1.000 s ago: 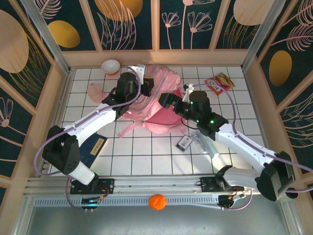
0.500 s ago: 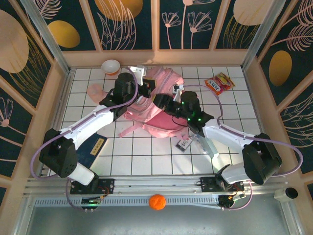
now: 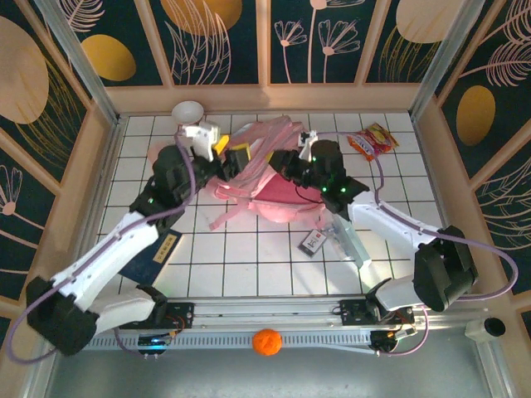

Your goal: Pack the student bag

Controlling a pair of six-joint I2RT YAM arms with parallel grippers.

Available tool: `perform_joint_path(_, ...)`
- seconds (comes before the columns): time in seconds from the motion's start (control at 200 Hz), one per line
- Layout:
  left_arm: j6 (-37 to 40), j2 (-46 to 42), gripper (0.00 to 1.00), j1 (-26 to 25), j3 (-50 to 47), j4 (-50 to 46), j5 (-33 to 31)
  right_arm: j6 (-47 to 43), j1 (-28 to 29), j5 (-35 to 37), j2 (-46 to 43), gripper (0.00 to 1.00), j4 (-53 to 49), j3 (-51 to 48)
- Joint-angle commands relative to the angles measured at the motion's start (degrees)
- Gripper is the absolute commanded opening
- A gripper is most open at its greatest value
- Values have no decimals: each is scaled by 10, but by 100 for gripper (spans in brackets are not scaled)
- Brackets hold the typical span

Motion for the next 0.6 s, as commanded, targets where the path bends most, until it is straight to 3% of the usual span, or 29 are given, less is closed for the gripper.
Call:
perform_joint_path(0.0, 94, -63, 67, 3, -101, -9, 61, -15, -5, -16, -6, 0, 29, 71)
perform_joint_path(0.215, 172, -134, 63, 2, -264, 104, 120, -11, -5, -16, 1, 0, 34, 121)
perform_joint_path(0.425, 170, -50, 63, 2, -272, 159, 136, -5, -1, -20, 7, 0, 57, 121)
perform_joint_path(0.59, 155, -34, 64, 3, -283, 223, 144, -6, 2, -26, 20, 0, 51, 136)
